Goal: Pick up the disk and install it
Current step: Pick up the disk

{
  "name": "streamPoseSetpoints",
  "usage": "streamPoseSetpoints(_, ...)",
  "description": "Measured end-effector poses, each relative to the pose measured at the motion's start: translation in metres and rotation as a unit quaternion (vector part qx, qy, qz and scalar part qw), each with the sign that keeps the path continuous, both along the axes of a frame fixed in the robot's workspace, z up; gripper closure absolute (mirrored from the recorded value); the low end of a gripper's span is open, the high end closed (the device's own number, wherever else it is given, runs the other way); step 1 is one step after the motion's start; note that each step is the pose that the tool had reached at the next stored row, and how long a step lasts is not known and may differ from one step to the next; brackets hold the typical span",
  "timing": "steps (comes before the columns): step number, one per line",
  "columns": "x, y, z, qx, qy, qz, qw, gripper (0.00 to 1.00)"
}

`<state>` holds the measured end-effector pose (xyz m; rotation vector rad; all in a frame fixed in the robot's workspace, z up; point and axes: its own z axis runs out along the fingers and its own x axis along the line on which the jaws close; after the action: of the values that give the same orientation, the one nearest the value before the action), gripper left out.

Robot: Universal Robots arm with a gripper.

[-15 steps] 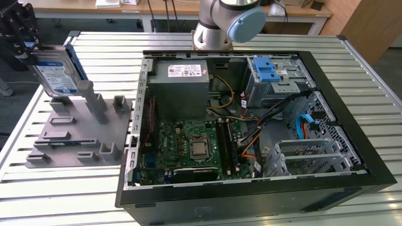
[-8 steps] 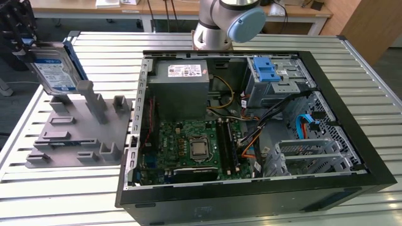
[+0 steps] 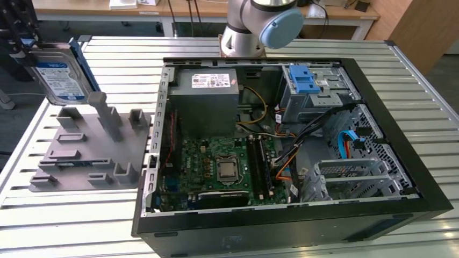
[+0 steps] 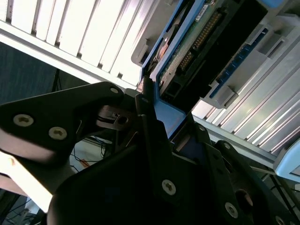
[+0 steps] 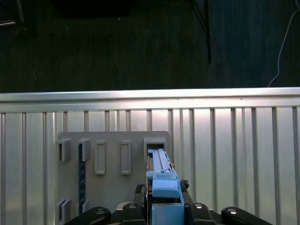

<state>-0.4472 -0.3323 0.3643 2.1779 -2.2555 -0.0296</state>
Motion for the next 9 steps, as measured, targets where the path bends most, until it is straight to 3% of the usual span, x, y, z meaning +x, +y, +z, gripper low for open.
streamPoseSetpoints(9, 0.0, 0.0, 0.0137, 0.0, 0.0, 0.0, 1.0, 0.64)
